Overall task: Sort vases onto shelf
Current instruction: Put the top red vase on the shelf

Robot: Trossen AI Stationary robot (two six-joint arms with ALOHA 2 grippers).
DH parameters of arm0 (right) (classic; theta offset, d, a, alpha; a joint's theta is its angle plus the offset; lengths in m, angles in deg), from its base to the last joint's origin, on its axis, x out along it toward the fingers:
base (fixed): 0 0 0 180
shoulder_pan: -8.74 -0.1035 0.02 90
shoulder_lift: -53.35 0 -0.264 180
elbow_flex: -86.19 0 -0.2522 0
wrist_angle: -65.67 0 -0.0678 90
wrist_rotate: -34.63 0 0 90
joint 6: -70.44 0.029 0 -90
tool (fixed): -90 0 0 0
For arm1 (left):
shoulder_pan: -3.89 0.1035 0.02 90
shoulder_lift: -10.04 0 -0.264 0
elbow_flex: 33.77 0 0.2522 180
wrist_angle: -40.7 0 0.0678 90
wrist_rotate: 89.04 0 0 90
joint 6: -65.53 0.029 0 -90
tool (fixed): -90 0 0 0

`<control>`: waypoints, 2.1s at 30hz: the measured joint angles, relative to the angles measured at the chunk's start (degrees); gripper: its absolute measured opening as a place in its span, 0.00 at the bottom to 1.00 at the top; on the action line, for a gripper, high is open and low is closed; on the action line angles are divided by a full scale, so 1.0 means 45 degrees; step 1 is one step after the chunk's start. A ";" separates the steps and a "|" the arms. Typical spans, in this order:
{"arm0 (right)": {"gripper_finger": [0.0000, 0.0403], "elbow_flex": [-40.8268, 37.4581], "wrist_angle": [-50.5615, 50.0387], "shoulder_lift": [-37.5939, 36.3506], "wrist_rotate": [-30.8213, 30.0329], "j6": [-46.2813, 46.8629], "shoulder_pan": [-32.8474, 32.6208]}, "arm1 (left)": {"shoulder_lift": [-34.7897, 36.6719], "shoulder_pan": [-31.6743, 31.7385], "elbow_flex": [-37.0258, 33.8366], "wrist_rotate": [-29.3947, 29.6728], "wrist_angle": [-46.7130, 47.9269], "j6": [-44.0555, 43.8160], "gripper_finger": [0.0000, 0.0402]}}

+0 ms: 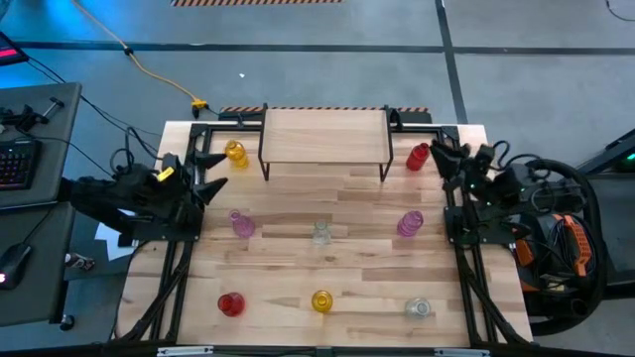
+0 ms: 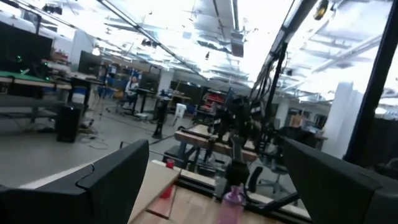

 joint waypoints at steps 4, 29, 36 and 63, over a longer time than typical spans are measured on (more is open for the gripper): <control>0.36 0.1500 -0.1184 0.0913 -0.1014 -0.0816 0.0000 | 0.0000 0.0000 0.0494 0.0603 0.0370 0.0027 0.90; 0.36 1.0905 -1.3433 0.6291 -0.4075 0.3674 0.0568 | -0.3057 0.0559 0.4538 0.2011 0.3586 -0.0558 0.90; 0.36 1.3463 -1.6530 0.7239 -0.2166 0.3594 0.2205 | -0.3293 0.0930 0.4929 0.1967 0.3206 -0.0178 0.90; 0.36 1.5243 -2.0477 1.0755 0.5177 0.0420 0.8520 | -0.4306 0.1923 0.4939 0.2249 0.1711 0.0396 0.90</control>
